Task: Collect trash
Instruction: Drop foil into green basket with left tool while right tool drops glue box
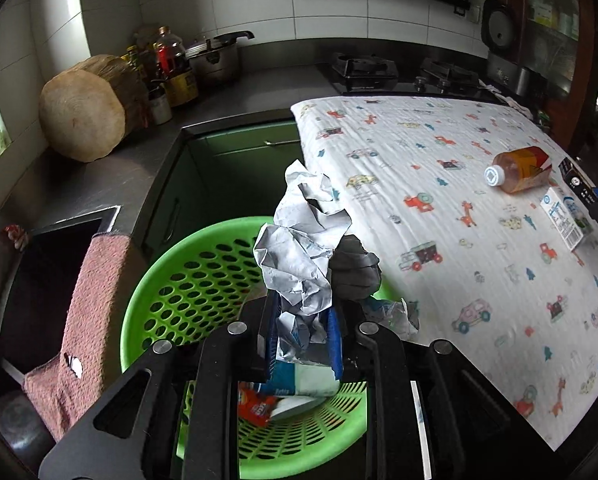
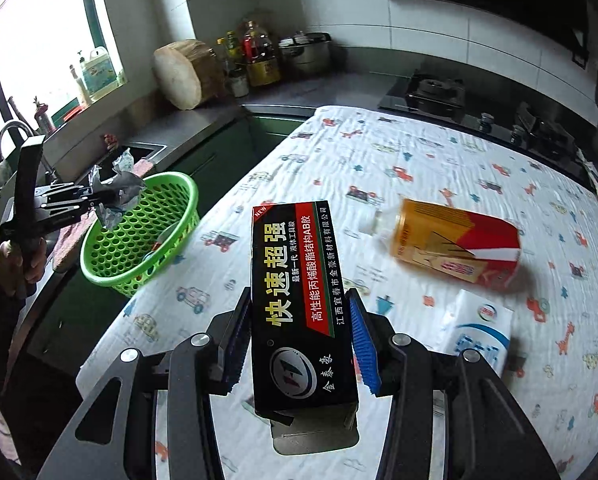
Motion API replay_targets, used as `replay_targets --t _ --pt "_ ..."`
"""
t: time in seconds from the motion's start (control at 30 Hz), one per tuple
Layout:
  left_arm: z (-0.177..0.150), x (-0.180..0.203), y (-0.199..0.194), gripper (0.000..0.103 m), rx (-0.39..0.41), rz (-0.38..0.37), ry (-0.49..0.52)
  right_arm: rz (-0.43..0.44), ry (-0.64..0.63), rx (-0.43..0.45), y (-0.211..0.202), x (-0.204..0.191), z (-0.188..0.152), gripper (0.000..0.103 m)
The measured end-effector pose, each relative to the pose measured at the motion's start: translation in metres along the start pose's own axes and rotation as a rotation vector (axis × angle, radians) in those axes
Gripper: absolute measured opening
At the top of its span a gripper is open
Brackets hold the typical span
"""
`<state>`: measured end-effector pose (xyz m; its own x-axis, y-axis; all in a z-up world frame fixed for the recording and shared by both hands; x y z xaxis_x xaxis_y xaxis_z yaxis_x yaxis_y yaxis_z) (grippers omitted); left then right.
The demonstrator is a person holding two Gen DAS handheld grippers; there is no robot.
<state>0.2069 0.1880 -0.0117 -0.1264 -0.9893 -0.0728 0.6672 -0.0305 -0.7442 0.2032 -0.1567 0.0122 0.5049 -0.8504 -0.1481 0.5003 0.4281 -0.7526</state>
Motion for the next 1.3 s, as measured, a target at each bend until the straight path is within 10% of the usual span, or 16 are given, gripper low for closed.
replay_targets --t 0.4,0.6,1.03,1.17,1.3 --pt "-0.06 -0.07 0.031 0.024 -0.127 0.051 -0.134 0.172 -0.098 -0.029 0.079 -0.111 0.061 0.045" --pt "-0.07 -0.08 0.03 0.062 -0.117 0.073 -0.145 0.231 -0.112 -0.048 0.116 -0.153 0.081 0.045" --pt "-0.072 -0.091 0.008 0.079 -0.062 0.081 -0.157 0.305 -0.061 -0.116 0.193 -0.213 0.098 0.045" --pt "-0.072 -0.091 0.004 0.079 -0.055 0.082 -0.156 0.327 -0.032 -0.112 0.207 -0.222 0.097 0.074" --pt "-0.073 -0.09 0.002 0.08 -0.054 0.085 -0.149 0.323 -0.041 -0.113 0.204 -0.222 0.092 0.074"
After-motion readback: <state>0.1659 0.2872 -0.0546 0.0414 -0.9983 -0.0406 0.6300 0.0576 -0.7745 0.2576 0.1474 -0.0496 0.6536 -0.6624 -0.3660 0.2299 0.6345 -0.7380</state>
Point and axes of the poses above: each gripper's, at about its wrist camera, not at the fingertips, and y roughly the way its jaws point, x to its right, z to its top, the point moved 3 cm from there along y, roughly the way its jaws point
